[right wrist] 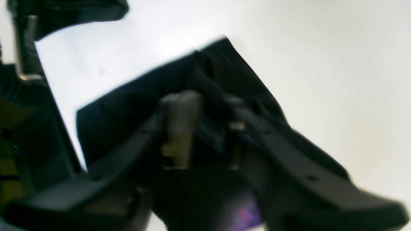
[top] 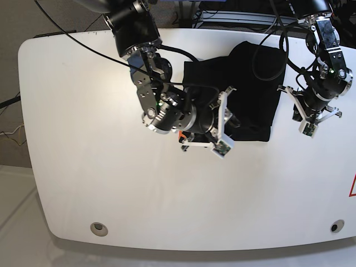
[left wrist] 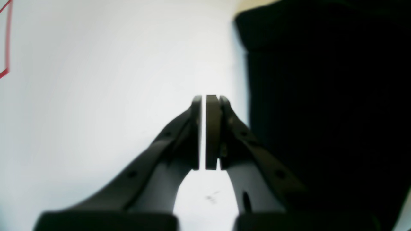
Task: Fold the T-shirt properly
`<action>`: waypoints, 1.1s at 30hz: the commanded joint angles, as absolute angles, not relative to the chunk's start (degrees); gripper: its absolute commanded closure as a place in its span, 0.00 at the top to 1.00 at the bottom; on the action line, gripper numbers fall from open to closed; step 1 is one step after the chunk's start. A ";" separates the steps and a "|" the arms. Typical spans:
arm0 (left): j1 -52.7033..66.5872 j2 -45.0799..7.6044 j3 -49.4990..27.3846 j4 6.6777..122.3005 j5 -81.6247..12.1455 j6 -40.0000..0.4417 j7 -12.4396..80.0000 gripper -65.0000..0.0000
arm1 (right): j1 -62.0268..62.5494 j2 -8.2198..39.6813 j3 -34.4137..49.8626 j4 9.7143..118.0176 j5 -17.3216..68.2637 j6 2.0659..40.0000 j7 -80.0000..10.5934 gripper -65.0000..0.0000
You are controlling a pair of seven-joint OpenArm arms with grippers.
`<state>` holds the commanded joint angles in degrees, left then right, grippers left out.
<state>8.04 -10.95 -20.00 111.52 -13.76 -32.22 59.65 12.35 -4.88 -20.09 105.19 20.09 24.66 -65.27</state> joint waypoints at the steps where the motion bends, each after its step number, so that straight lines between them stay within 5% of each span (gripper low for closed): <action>1: 8.84 -9.71 -19.82 111.60 -13.76 -32.22 59.65 0.13 | 11.91 -3.74 -19.30 105.98 20.09 24.66 -65.27 0.63; 4: 9.98 -8.22 -19.82 111.69 -13.93 -32.31 59.65 0.24 | 11.38 -1.89 -17.98 106.95 20.26 24.66 -65.27 0.75; 9: 11.30 -7.25 -18.68 111.69 -13.93 -32.40 59.65 0.35 | 10.42 0.66 -16.40 106.95 20.35 24.75 -65.27 0.71; 19: 12.09 -5.58 -15.25 112.04 -14.02 -32.22 59.74 0.38 | 7.52 2.95 -14.20 106.77 20.09 24.92 -64.92 0.59; 26: 12.00 -4.79 -13.67 112.31 -14.02 -32.13 59.74 0.49 | 7.25 2.95 -14.46 106.68 20.09 24.92 -64.92 0.58; 33: 11.74 -4.18 -16.48 112.40 -14.02 -29.58 59.74 0.46 | 7.25 3.56 -14.46 104.48 20.09 24.92 -64.92 0.58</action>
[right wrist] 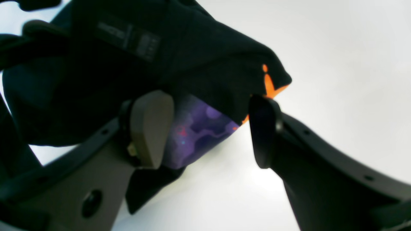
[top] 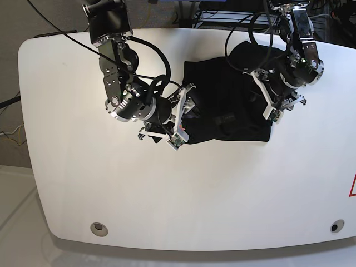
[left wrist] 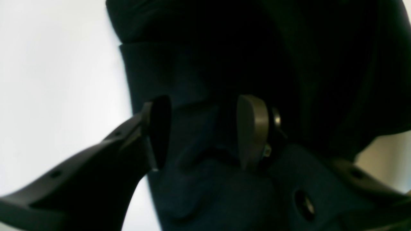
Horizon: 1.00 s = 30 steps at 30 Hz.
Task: Fold the T-shirt properly
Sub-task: 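Grasp the stack's edges with both grippers to tuck the folded end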
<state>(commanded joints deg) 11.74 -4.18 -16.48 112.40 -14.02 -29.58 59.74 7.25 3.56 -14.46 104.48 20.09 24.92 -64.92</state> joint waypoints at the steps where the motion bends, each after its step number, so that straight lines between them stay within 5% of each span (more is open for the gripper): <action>1: 11.74 -4.09 -17.36 112.40 -14.02 -29.23 59.74 0.46 | 7.25 3.47 -14.55 104.04 20.09 24.92 -65.01 0.58; 13: 8.40 -3.74 -29.58 112.31 -14.02 -28.44 59.74 0.47 | 6.55 3.21 -20.18 102.29 20.18 24.75 -65.19 0.58; 30: 7.43 5.23 -36.00 112.31 -14.11 -28.53 59.74 0.47 | 6.81 2.15 -20.88 97.80 20.09 24.75 -65.10 0.58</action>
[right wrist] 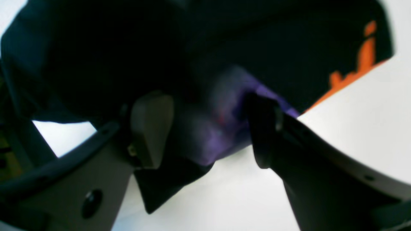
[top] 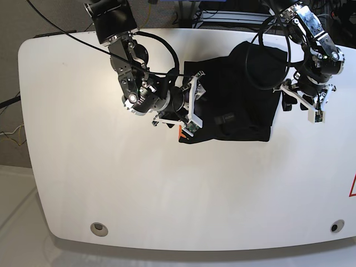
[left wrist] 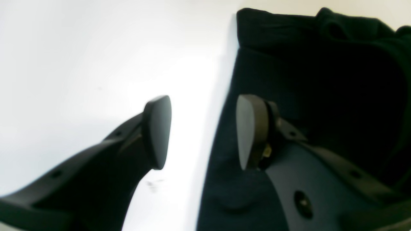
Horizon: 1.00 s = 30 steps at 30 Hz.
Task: Fold the T-shirt properly
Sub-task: 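Grasp the stack's edges with both grippers to tuck the folded end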
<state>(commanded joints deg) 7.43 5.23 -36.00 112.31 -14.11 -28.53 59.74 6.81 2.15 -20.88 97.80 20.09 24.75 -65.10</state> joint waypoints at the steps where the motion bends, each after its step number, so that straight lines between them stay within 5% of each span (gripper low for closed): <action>1: 7.43 5.41 -36.00 112.31 -14.11 -28.53 59.65 0.47 | 6.81 2.24 -20.88 97.80 20.09 24.75 -65.10 0.58; 9: 7.60 6.46 -35.21 112.31 -14.11 -28.79 54.64 0.46 | 6.73 2.42 -20.88 97.80 20.09 24.75 -65.10 0.58; 30: 22.02 3.03 -22.02 111.96 -8.22 -28.79 17.27 0.47 | 6.55 2.95 -20.88 97.80 20.09 24.75 -65.10 0.58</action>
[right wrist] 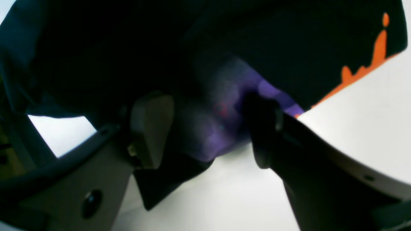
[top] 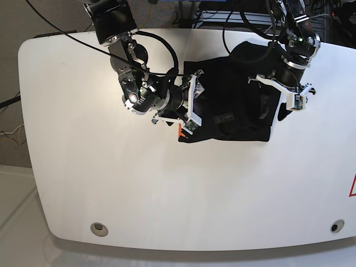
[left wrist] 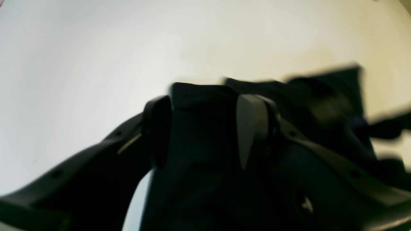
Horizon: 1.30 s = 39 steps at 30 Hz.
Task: Fold the T-shirt properly
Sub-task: 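Grasp the stack's edges with both grippers to tuck the folded end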
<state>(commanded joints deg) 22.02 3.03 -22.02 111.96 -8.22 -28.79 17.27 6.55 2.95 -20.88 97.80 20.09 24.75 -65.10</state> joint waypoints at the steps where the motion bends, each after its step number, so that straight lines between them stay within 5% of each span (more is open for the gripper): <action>1: 22.20 2.95 -22.02 111.96 -7.78 -28.79 16.66 0.47 | 6.55 2.95 -20.88 97.80 20.09 24.75 -65.10 0.58; 15: 26.15 3.65 -20.09 111.96 -2.42 -28.70 7.25 0.46 | 6.55 2.95 -20.70 97.80 20.00 24.75 -64.92 0.58; 23: 31.08 8.84 -18.15 111.87 -2.24 -28.53 0.22 0.46 | 6.55 2.95 -20.70 97.80 20.00 24.75 -64.92 0.58; 39: 31.78 9.00 -18.15 111.34 -4.44 -26.15 -0.04 0.47 | 6.46 2.95 -20.62 97.80 20.00 24.75 -64.92 0.58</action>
<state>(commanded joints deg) 31.78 9.00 -18.15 111.34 -4.44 -26.15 -0.04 6.46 2.95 -20.62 97.80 20.00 24.75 -64.92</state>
